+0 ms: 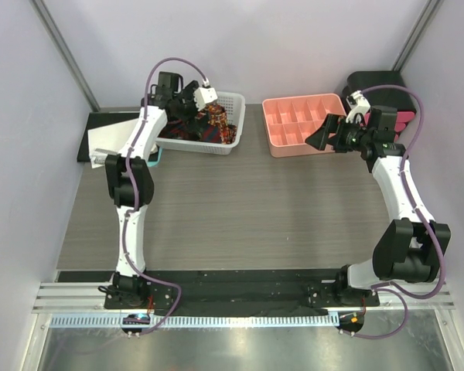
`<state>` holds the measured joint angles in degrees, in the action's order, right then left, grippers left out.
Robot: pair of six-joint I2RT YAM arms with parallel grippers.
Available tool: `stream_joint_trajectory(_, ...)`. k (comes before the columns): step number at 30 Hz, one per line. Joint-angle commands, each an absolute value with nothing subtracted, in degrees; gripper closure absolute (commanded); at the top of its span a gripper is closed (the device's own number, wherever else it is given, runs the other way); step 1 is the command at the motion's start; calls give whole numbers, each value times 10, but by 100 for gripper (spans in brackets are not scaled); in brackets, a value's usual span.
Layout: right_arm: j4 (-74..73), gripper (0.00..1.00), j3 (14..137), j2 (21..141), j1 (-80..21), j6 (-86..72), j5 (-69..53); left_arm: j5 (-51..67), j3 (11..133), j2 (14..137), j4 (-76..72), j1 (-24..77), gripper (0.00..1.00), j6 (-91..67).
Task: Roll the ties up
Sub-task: Pick up the tie from the bin.
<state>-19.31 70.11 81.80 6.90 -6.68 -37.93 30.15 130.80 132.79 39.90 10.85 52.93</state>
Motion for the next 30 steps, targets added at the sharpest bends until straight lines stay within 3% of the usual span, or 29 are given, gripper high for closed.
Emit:
stream_joint_trajectory(1,-176,0,711,824,76,-72,-392,317,1327,1345,367,109,3,565)
stream_joint_trajectory(18,-180,0,706,835,83,-69,-390,276,1328,1419,251,120,7,587)
stream_joint_trajectory(21,-181,0,708,837,83,-69,-391,272,1319,1418,226,119,26,576)
stream_joint_trajectory(22,-181,0,708,838,83,-69,-390,272,1319,1416,226,120,39,577)
stream_joint_trajectory(24,-182,0,708,838,84,-69,-392,278,1309,1403,226,120,49,580)
stream_joint_trajectory(27,-182,0,709,840,84,-72,-394,284,1296,1378,224,120,72,580)
stream_joint_trajectory(28,-182,0,711,841,84,-72,-395,287,1292,1372,223,120,86,577)
stream_joint_trajectory(30,-181,0,712,843,84,-76,-396,291,1284,1349,223,121,99,576)
